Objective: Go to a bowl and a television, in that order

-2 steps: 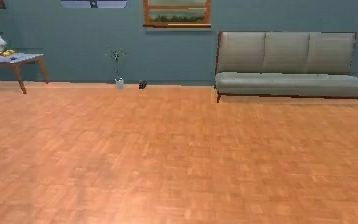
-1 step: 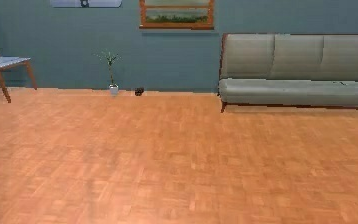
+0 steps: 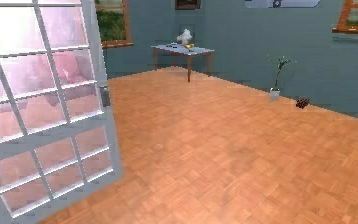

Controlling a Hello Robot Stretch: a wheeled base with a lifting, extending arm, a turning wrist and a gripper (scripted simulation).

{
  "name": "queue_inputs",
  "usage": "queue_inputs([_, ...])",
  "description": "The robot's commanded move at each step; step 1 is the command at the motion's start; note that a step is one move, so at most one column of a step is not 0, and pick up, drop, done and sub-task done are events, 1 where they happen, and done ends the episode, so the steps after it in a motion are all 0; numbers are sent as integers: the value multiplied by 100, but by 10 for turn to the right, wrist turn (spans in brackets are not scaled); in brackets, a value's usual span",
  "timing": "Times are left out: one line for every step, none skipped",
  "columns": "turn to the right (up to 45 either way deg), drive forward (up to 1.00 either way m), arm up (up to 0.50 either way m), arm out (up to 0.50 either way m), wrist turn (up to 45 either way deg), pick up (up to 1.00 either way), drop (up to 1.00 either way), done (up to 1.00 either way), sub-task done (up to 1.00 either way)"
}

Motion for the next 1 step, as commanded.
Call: queue_inputs([-150, 0, 0, 0, 0, 0, 0, 0, 0])
